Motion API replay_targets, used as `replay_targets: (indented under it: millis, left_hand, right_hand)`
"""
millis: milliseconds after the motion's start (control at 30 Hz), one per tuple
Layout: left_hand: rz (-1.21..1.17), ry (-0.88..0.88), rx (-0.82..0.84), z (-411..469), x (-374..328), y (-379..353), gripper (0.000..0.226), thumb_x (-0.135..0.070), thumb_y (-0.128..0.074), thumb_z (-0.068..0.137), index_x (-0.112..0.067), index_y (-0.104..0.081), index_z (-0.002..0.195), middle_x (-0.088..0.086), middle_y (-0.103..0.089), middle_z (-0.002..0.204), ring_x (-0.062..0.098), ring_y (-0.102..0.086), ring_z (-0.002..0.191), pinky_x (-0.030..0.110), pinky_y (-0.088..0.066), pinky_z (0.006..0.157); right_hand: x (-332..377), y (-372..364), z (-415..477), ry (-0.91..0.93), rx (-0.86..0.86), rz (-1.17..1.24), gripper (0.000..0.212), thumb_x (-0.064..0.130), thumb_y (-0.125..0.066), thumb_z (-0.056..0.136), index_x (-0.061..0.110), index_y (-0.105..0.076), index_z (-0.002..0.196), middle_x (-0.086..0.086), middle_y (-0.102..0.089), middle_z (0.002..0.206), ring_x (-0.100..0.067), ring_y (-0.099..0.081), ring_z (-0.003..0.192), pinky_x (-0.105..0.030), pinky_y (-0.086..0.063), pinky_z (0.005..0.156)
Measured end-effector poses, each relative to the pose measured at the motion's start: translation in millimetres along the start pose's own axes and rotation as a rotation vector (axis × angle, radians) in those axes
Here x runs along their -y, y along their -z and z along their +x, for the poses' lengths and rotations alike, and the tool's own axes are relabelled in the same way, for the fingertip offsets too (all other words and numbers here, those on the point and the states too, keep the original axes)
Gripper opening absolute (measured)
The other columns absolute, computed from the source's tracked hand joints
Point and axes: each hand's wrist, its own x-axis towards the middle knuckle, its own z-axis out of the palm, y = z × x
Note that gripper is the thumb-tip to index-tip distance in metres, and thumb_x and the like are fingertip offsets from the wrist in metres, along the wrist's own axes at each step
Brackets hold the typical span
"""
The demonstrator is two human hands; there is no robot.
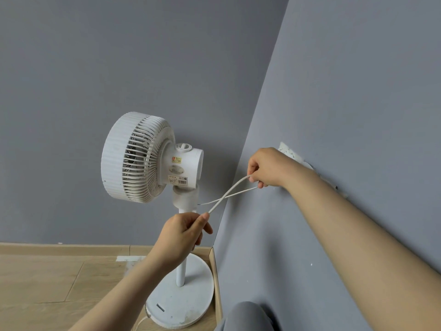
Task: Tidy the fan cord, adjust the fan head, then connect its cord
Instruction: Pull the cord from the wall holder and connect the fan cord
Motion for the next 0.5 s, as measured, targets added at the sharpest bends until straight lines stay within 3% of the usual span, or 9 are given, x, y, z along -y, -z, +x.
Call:
replay_targets:
  millis: [233,367,500]
  left_hand:
    - [-0.015,-0.029,-0.014,5,-2,-1,0.039,-0.036,-0.049,0.097,-0.018,-0.068,0.068,-0.006,-0.041,0.046,0.007,-0.034,0.044,0.016,-0.030,0.047]
    - [-0.019,-0.031,-0.005,5,0,-4,0.038,-0.037,-0.049,0.097,-0.019,-0.068,0.070,-0.006,-0.042,0.046,0.006,-0.035,0.044,0.016,-0.032,0.048]
    - [-0.013,-0.030,0.001,5,0,-5,0.036,-0.037,-0.050,0.096,-0.020,-0.069,0.072,-0.006,-0.042,0.048,0.006,-0.036,0.043,0.017,-0.032,0.049]
  right_hand:
    - [-5,15,10,-0.061,0.041,0.083,0.010,0.002,-0.059,0.087,0.003,-0.067,0.094,-0.015,-0.067,0.074,-0.019,-0.064,0.059,-0.025,-0.054,0.064]
    - [-13,28,17,-0.071,0.029,0.107,0.005,0.002,-0.059,0.087,0.003,-0.063,0.090,-0.024,-0.071,0.092,-0.031,-0.071,0.079,-0.031,-0.056,0.070]
    - [-17,36,19,-0.096,0.066,0.122,0.008,0.002,-0.057,0.089,0.000,-0.062,0.095,-0.024,-0.069,0.091,-0.034,-0.070,0.088,-0.030,-0.055,0.073]
